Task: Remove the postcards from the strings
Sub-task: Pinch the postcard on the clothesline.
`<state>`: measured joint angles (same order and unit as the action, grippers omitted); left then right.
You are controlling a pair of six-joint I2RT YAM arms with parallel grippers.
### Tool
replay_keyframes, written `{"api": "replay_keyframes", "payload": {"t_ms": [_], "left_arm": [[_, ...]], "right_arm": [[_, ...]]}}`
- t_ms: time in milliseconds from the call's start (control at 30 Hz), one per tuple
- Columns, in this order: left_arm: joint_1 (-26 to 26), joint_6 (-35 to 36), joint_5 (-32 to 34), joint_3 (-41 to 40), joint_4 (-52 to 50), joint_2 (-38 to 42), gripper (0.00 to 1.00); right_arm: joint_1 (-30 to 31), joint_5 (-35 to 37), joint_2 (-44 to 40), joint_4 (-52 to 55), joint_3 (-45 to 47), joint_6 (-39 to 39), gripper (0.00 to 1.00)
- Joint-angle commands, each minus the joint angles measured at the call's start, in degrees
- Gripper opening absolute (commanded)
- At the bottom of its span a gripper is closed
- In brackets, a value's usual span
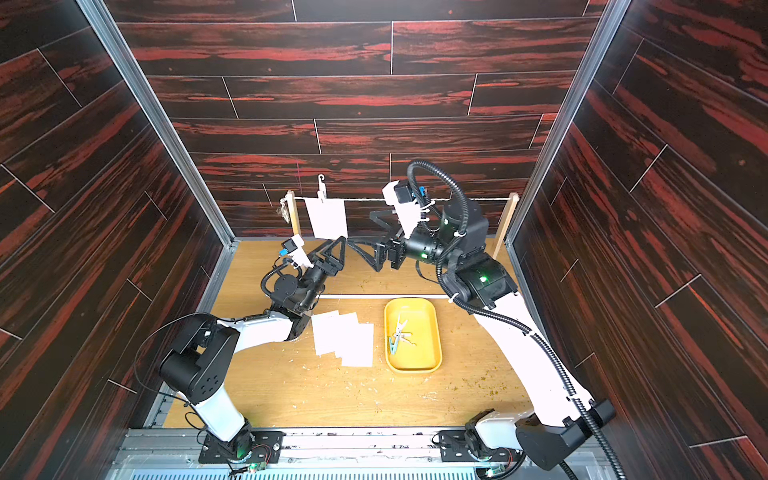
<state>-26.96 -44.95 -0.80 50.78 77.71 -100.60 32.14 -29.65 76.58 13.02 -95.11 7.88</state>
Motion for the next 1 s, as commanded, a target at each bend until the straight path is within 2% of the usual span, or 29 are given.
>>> {"api": "replay_keyframes", "payload": {"t_ms": [0, 333, 533, 700, 800, 900, 967], "left_arm": [[0.1, 1.0, 0.7, 2.7, 3.2, -1.7, 0.99], [0.2, 1.7, -3.9, 3.5, 3.2, -0.1, 0.85], [0.2, 2.5, -4.9, 0.9, 3.2, 5.6, 0.77], [0.2, 2.9, -5.1, -1.5, 3.2, 8.6, 0.61], [0.2, 2.1, -5.4, -2.2, 3.2, 9.5, 0.57], [0.2, 1.0, -5.7, -2.5, 3.2, 10.1, 0.49], [0.2, 0.6, -6.2, -2.5, 3.1, 10.5, 0.33]], "right_arm": [[0.1, -1.2, -1.3, -0.8, 0.5, -0.8, 0.99], [0.2, -0.9, -1.2, -1.7, 2.1, -0.4, 0.99], [0.2, -1.1, -0.8, -3.2, 3.4, 0.6, 0.99], [0.1, -1.1, -0.6, -3.4, 4.1, 1.1, 0.99], [0.2, -1.1, -0.5, -3.7, 4.2, 1.3, 0.99], [0.1, -1.4, 0.3, -3.6, 3.3, 1.3, 0.99], [0.2, -1.3, 1.3, -3.1, 2.1, 1.0, 0.99]]}}
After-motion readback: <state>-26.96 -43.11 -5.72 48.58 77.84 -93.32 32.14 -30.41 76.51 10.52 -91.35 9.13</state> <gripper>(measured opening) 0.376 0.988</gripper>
